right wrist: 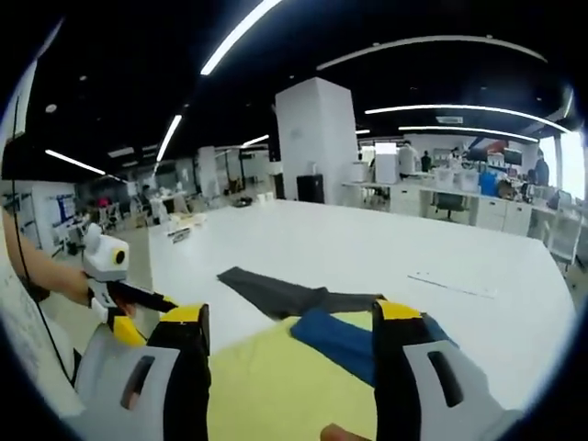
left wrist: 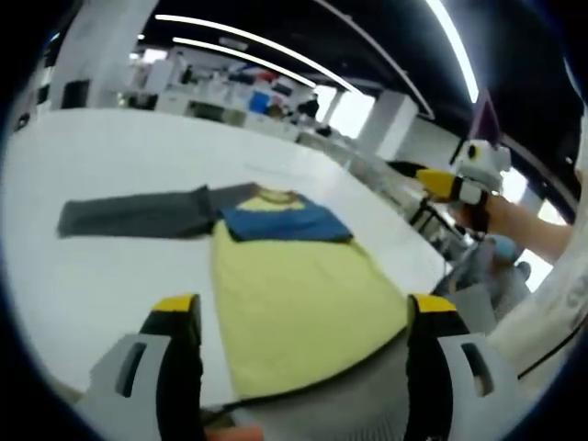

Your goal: Fold the garment on the visible template until the final outline fits inside the template.

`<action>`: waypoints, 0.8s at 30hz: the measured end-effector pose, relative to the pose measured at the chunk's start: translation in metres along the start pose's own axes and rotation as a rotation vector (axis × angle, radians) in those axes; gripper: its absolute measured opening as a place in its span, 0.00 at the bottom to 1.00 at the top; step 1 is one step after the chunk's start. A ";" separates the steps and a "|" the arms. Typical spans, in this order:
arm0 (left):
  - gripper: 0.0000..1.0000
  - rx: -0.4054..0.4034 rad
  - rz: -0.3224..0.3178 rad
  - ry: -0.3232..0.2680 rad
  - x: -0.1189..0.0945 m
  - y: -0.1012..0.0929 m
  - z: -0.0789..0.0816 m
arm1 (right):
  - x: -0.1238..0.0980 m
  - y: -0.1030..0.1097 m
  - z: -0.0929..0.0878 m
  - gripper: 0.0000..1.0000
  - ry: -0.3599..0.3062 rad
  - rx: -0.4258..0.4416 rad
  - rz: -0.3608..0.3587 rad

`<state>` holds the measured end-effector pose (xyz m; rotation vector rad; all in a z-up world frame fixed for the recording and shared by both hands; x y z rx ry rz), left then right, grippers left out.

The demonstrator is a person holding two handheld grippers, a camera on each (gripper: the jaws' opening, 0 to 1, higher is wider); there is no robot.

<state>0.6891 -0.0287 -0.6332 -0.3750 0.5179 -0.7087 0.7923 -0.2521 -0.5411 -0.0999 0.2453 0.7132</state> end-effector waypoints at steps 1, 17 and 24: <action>0.89 0.000 -0.001 0.002 0.000 0.000 0.001 | -0.003 0.000 -0.001 0.73 0.000 0.003 -0.003; 0.90 -0.005 -0.002 0.003 0.007 0.008 0.008 | -0.047 -0.012 -0.012 0.76 0.031 0.014 -0.082; 0.90 -0.015 0.002 -0.010 0.008 0.014 0.010 | -0.061 -0.021 -0.014 0.76 0.040 0.021 -0.120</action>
Point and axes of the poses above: the point that each gripper's makers call its tool centre point, and the gripper's own axes: x roughly forward along the fingers, y roughly to its left, z roughly out of its top, the point moved 5 cm from there along -x, roughly backward along the fingers, and after that the axes turned 12 degrees about -z, right-handed, at the moved point
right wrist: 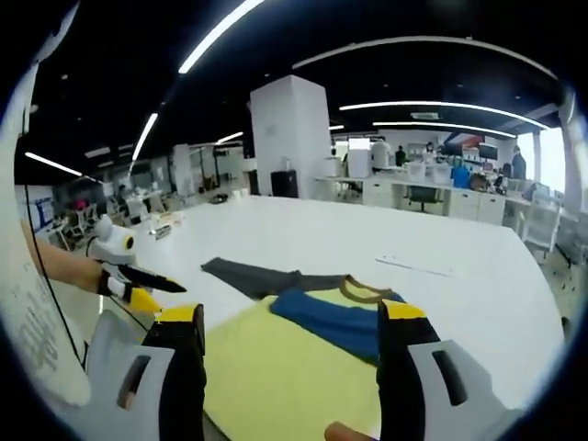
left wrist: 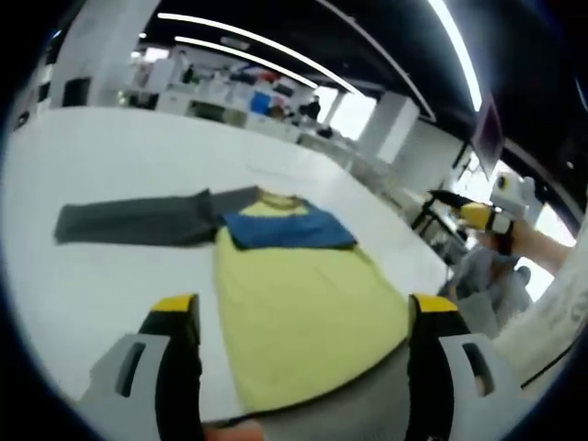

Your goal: Fold the garment on the visible template until the final outline fits inside the template.

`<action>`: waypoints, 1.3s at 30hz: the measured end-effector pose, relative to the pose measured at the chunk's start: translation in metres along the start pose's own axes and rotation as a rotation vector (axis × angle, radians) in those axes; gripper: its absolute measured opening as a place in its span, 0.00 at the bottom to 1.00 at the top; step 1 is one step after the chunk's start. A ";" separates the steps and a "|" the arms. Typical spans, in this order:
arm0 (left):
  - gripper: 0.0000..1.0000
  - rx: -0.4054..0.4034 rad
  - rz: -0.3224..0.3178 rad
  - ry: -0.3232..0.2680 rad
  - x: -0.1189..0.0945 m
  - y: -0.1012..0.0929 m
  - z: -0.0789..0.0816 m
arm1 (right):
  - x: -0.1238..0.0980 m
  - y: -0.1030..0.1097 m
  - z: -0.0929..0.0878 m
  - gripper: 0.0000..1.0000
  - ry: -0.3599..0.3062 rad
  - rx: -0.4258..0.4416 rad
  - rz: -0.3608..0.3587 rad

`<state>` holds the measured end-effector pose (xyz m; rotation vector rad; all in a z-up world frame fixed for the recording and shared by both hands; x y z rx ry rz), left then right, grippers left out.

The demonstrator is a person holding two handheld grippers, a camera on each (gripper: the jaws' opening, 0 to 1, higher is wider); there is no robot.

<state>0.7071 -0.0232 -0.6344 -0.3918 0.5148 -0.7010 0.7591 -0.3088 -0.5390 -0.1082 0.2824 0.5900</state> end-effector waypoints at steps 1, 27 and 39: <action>0.90 0.000 0.001 0.001 0.000 0.001 0.000 | -0.001 0.000 0.000 0.76 0.000 0.001 -0.001; 0.90 -0.331 0.390 -0.401 -0.063 0.150 0.040 | -0.012 -0.002 -0.010 0.76 0.025 -0.007 -0.010; 0.88 -0.467 0.532 -0.523 -0.077 0.214 0.056 | -0.012 -0.001 -0.009 0.76 0.041 -0.016 -0.022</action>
Point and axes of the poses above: the point that each gripper's makers call its tool centre point, and the gripper's own axes: x roughly forward along the fingers, y roughly to its left, z roughly out of its top, the point moved 5 cm from there along -x, roughly backward along the fingers, and after that the axes turned 12 degrees about -z, right-handed, at the moved point
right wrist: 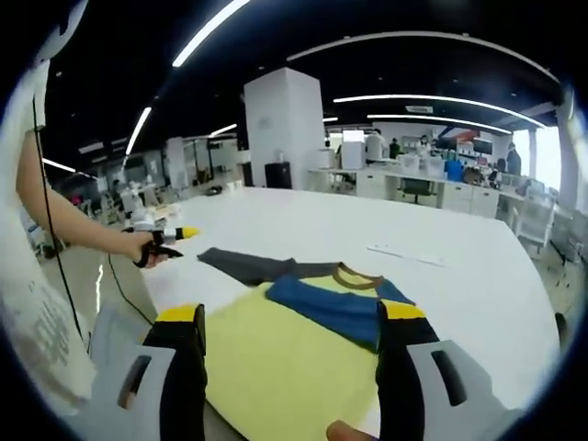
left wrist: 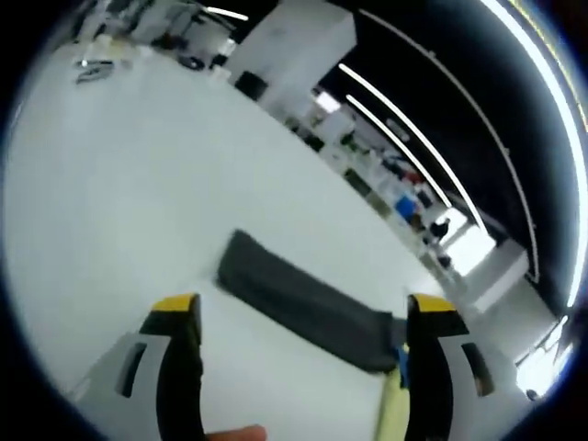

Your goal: Fold the garment on the visible template until the final outline fits inside the template.

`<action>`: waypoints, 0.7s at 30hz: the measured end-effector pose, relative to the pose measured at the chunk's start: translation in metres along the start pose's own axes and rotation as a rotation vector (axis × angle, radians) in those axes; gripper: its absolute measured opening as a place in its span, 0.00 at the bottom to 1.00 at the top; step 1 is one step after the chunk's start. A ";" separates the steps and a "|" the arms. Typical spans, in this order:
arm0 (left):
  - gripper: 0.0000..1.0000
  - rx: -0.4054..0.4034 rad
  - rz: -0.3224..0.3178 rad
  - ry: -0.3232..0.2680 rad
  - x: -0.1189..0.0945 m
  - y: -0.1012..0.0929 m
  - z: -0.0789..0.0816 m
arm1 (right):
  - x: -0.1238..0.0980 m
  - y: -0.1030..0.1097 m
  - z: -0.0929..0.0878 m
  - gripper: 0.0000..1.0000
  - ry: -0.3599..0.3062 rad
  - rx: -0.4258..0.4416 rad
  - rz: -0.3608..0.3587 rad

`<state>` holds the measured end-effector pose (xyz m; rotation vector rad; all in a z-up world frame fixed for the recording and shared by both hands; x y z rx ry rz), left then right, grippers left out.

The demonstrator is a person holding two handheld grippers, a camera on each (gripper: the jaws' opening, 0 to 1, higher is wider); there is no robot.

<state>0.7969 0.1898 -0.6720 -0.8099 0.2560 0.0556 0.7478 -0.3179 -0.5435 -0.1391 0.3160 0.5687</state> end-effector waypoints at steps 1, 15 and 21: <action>0.88 -0.008 0.003 0.001 0.005 0.003 -0.001 | 0.000 0.001 0.000 0.76 -0.001 -0.008 0.004; 0.86 -0.104 0.024 -0.057 0.044 0.026 0.007 | -0.010 -0.014 0.006 0.74 -0.020 -0.023 -0.072; 0.78 -0.089 0.020 -0.068 0.059 0.044 0.011 | -0.004 -0.017 0.011 0.73 -0.028 -0.026 -0.083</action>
Point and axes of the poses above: the point that each gripper's makers call its tool centre point, and the gripper's own axes: x roughly forward along the fingers, y roughly to its left, z roughly out of its top, the point moved 5 cm from there along -x, roughly backward along the fingers, and after that the axes turned 12 degrees about -z, right-handed, at the moved point
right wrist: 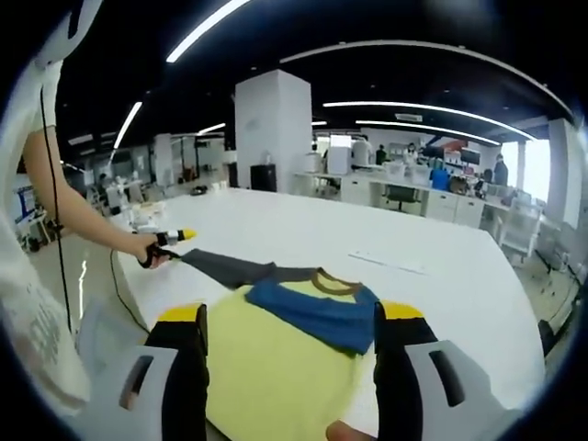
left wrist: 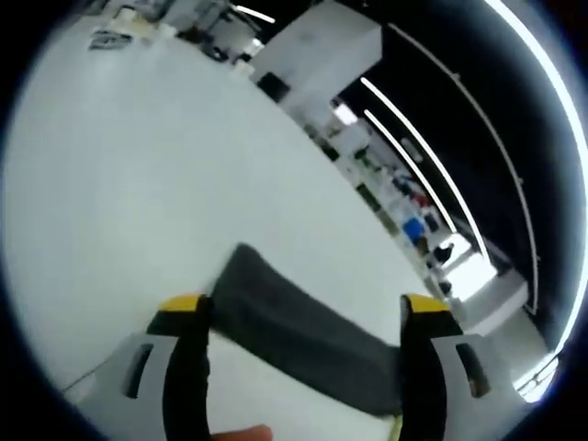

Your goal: Fold the garment on the visible template until the final outline fits inside the template.

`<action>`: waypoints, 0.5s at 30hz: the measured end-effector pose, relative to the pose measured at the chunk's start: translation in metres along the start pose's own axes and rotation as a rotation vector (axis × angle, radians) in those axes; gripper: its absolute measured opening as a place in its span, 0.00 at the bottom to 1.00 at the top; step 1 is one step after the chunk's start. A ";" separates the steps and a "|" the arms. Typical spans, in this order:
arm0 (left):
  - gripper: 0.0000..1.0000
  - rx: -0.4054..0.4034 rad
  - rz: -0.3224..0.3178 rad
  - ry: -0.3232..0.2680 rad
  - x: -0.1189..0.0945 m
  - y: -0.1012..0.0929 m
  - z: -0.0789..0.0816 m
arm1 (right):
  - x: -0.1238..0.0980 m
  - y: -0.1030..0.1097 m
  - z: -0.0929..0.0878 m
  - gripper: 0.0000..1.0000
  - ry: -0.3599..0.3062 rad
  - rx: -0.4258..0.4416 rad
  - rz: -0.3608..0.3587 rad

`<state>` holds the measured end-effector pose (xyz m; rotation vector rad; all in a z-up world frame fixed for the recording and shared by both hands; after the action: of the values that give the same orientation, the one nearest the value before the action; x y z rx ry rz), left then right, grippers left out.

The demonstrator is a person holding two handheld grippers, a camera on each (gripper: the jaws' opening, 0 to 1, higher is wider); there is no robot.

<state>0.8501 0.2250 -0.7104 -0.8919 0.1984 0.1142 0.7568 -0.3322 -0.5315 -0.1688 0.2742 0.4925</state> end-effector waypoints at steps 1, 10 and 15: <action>0.72 0.005 0.009 0.002 0.002 0.004 0.000 | 0.001 0.001 0.001 0.73 -0.002 -0.002 0.002; 0.18 0.030 0.098 -0.018 0.004 0.025 -0.002 | 0.004 -0.001 0.006 0.69 -0.023 -0.017 -0.010; 0.00 -0.049 0.199 -0.053 0.004 0.042 0.003 | 0.006 -0.002 0.010 0.68 -0.041 -0.021 -0.013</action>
<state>0.8468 0.2542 -0.7415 -0.9159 0.2351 0.3287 0.7650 -0.3293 -0.5232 -0.1802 0.2275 0.4858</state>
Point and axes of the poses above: the point that each gripper's makers call its tool centre point, and the gripper's own axes: x roughly forward along the fingers, y roughly to its left, z roughly out of its top, the point moved 5 cm from there along -x, roughly backward along the fingers, and after that the axes turned 12 degrees about -z, right-handed, at the moved point
